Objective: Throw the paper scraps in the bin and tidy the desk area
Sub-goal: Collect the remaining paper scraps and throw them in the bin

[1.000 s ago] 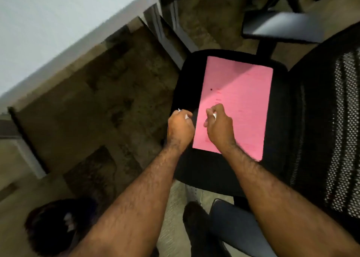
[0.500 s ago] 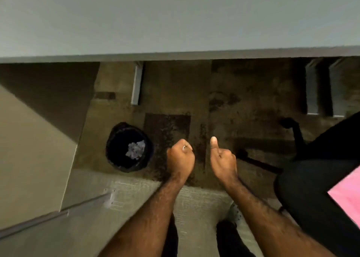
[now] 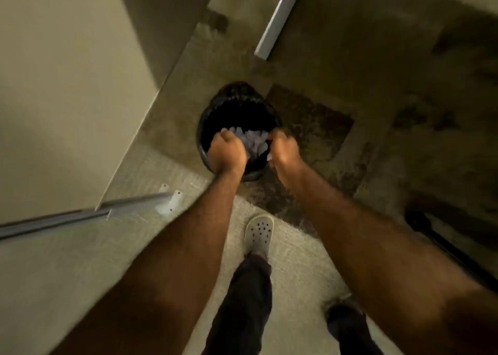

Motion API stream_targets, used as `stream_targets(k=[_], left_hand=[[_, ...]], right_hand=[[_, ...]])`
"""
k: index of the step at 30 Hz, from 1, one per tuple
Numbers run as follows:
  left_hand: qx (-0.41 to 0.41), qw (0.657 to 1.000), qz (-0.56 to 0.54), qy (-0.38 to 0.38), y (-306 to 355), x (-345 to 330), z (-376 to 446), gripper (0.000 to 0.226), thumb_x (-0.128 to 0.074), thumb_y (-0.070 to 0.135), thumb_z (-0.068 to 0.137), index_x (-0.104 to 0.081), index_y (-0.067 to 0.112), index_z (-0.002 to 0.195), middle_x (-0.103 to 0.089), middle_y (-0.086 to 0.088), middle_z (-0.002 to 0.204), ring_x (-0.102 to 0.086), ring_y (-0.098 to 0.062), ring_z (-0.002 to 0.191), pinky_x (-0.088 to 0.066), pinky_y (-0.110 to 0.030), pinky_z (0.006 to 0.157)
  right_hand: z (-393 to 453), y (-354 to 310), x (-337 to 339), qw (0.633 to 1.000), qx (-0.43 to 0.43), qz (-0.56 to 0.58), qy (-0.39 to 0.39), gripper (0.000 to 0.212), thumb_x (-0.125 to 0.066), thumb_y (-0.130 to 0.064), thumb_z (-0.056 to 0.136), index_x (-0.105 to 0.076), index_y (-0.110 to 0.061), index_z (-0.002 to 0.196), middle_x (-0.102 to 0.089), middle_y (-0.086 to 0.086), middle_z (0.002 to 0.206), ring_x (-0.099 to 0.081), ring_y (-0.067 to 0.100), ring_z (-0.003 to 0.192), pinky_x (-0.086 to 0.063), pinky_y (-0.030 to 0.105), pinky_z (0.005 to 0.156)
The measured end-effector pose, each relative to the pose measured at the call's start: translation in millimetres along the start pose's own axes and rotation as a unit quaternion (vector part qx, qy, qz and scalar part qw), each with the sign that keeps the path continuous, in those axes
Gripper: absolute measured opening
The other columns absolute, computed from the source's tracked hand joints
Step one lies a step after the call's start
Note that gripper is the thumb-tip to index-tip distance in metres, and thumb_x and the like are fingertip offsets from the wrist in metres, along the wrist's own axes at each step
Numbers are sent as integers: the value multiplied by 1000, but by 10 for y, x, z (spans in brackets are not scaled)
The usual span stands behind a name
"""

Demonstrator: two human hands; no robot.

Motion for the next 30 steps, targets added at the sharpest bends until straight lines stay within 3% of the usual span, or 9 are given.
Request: stream_targets(k=[1, 3, 5, 7, 9, 13, 18, 26, 30], left_hand=[[-55, 998, 22, 24, -20, -45, 123, 39, -38, 24, 102, -62, -7, 107, -64, -29, 112, -59, -42, 104, -42, -39, 81], [-160, 984, 70, 34, -67, -202, 318, 36, -41, 27, 100, -60, -3, 104, -62, -26, 108, -58, -39, 100, -38, -39, 79], [-225, 955, 191, -37, -249, -509, 512, 41, -44, 34, 97, -55, 3, 121, -55, -20, 124, -52, -37, 115, -39, -40, 90], [-271, 892, 340, -125, -546, -772, 618, 66, -53, 36, 90, -32, 9, 145, -34, -15, 151, -29, -35, 140, -30, -46, 109], [-300, 846, 409, -162, -787, -837, 598, 86, -56, 37, 83, -11, 11, 152, -13, -13, 161, -7, -34, 148, -13, -50, 118], [-333, 846, 391, -141, -872, -685, 413, 72, -26, 38, 87, -8, 12, 152, -11, -12, 162, -6, -33, 148, -9, -50, 118], [-302, 870, 361, -145, -701, -406, 190, 63, -27, 31, 96, -13, 7, 152, -7, -10, 163, -2, -30, 149, -7, -46, 121], [-326, 866, 344, -158, 274, 123, -1036, 60, -20, 36, 99, -19, 7, 151, -10, -10, 163, -1, -25, 150, -6, -43, 121], [-369, 845, 336, -192, 847, 188, -1878, 58, -25, 35, 100, -21, 7, 151, -12, -11, 162, -1, -26, 149, -5, -44, 121]], right_hand=[[157, 27, -155, 999, 21, -46, -1, 36, -32, -22, 104, -56, 1, 118, -60, 24, 115, -55, 36, 107, -43, 37, 89], [383, 6, -433, 985, 112, -131, -13, 40, -34, -24, 105, -50, 7, 125, -54, 30, 128, -50, 40, 120, -37, 39, 97], [587, 40, -676, 961, 190, -199, -21, 43, -38, -30, 104, -50, 2, 129, -54, 27, 131, -49, 40, 124, -38, 40, 101], [759, 241, -910, 915, 214, -339, -53, 54, -33, -40, 103, -33, -9, 148, -36, 19, 153, -30, 33, 143, -26, 44, 115], [812, 477, -995, 849, 227, -472, -68, 61, -25, -48, 102, -17, -18, 155, -15, 12, 163, -11, 32, 150, -14, 49, 120], [557, 549, -900, 781, 298, -549, -11, 64, -19, -53, 101, -17, -21, 155, -15, 12, 163, -11, 33, 150, -11, 45, 119], [226, 440, -662, 822, 270, -496, -68, 63, -24, -55, 100, -20, -22, 154, -13, 11, 163, -5, 32, 151, -5, 48, 120], [-877, -72, 467, 883, 255, -395, 5, 59, -25, -56, 98, -40, -18, 141, -35, 10, 154, -23, 29, 145, -19, 50, 118], [-1442, -188, 1278, 907, 222, -356, 41, 69, -16, -63, 94, -37, -21, 144, -32, 7, 157, -18, 25, 148, -11, 46, 120]])
Point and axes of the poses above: each hand's wrist, its own z-axis towards the middle knuckle, its own x-axis out of the back of the hand, y = z × x, the point moved 7 cm from there along z, towards the middle knuckle
